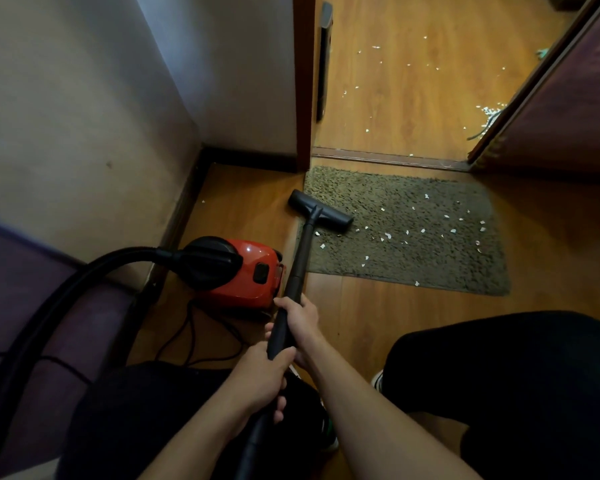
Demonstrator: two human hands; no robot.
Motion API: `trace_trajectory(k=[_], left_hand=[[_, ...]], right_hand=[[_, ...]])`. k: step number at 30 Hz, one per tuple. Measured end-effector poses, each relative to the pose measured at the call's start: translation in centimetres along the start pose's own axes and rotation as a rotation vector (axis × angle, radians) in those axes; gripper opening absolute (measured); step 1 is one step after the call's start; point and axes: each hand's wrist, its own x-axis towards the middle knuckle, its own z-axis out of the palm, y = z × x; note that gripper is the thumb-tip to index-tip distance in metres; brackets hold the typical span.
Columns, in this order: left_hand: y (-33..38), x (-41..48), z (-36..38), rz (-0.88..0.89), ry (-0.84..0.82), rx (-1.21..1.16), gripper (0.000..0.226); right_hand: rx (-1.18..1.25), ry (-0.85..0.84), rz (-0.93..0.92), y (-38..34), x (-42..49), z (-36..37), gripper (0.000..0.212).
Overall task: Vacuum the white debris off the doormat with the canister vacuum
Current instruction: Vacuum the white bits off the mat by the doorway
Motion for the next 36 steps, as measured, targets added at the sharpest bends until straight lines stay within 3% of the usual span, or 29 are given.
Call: trace_trajectory(k=[17, 26, 36], left_hand=[[3.0, 2.6, 1.0, 0.023, 0.003, 0.039, 0.018], [1.1, -1.4, -0.3, 0.025, -0.047, 0.121, 0.015], [-1.9, -7.1, -3.2, -0.002, -0.029, 0.184, 0.015]], right_hand=[[0.012, 0.047, -0.020, -2.6, 3.0, -0.5, 0.010], [0.064, 0.037, -0.024, -0.1, -0.9, -0.6, 0.022], [0.126, 0.050, 0.013, 4.0, -5.8, 2.3, 0.018]])
